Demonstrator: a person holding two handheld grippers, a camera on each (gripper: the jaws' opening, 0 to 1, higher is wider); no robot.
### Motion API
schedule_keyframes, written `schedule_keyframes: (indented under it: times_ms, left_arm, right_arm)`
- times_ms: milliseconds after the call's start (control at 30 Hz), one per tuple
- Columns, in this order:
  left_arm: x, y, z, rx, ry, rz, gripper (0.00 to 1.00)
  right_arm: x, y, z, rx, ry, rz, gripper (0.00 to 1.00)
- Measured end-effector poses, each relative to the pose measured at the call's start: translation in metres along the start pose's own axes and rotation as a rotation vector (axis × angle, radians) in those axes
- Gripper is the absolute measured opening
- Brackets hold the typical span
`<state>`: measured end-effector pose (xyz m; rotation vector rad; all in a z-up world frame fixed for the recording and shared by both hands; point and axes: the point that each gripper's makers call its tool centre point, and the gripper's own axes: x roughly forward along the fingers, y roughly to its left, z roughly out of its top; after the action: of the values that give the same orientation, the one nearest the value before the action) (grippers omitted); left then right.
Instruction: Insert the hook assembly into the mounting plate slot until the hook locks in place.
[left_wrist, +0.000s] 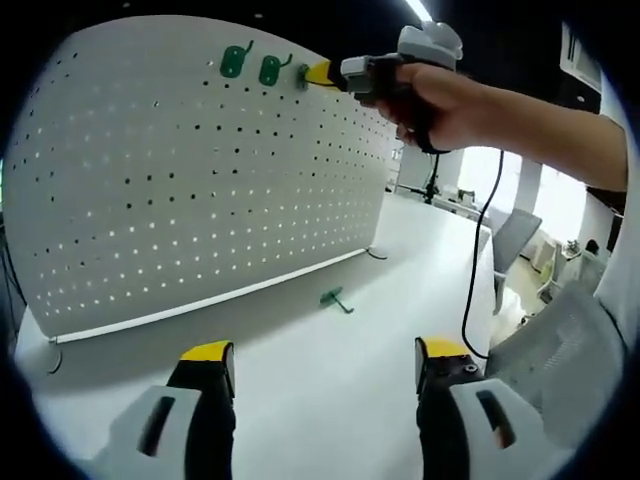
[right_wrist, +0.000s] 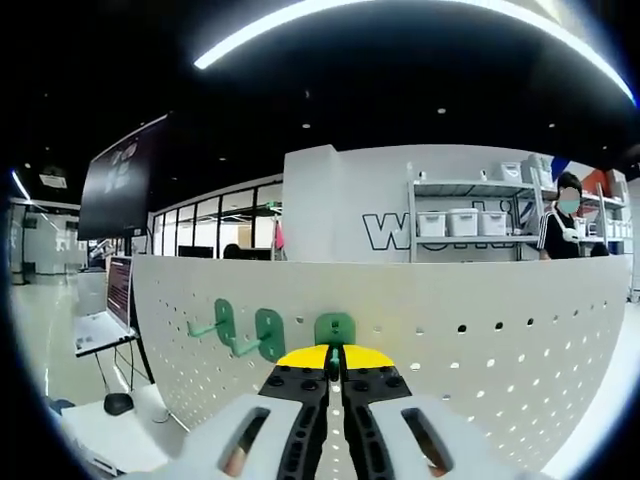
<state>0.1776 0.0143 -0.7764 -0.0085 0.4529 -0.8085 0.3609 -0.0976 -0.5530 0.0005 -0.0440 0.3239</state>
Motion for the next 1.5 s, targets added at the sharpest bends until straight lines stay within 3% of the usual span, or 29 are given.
schedule_keyframes:
  times_ms: [233, 333, 800, 1233, 1500]
  left_arm:
    - [-0.0007, 0.0000, -0.0007, -0.008, -0.002, 0.001, 0.75]
    - [-0.0009, -0.0002, -0.0011, -0.012, -0.003, 0.002, 0.75]
    - [-0.0022, 0.0005, -0.0001, -0.010, -0.022, 0.018, 0.75]
    - [-0.0048, 0.0031, 0.0009, -0.015, -0.038, 0.029, 0.76]
    - [-0.0067, 0.0086, 0.0028, -0.026, -0.048, 0.046, 0.76]
  right_arm:
    - [0.0014, 0.0007, 0.0001, 0.001, 0.005, -0.036, 0.00]
    - [0.0031, 0.0007, -0.0002, -0.024, 0.016, -0.075, 0.00]
    - [0.0061, -0.0002, -0.0036, 0.007, 0.001, -0.225, 0.01]
    - [0.0046, -0.0015, -0.0029, 0.001, 0.003, -0.223, 0.01]
    - [0.0036, 0.0040, -0.0067, -0.013, 0.020, -0.161, 0.07]
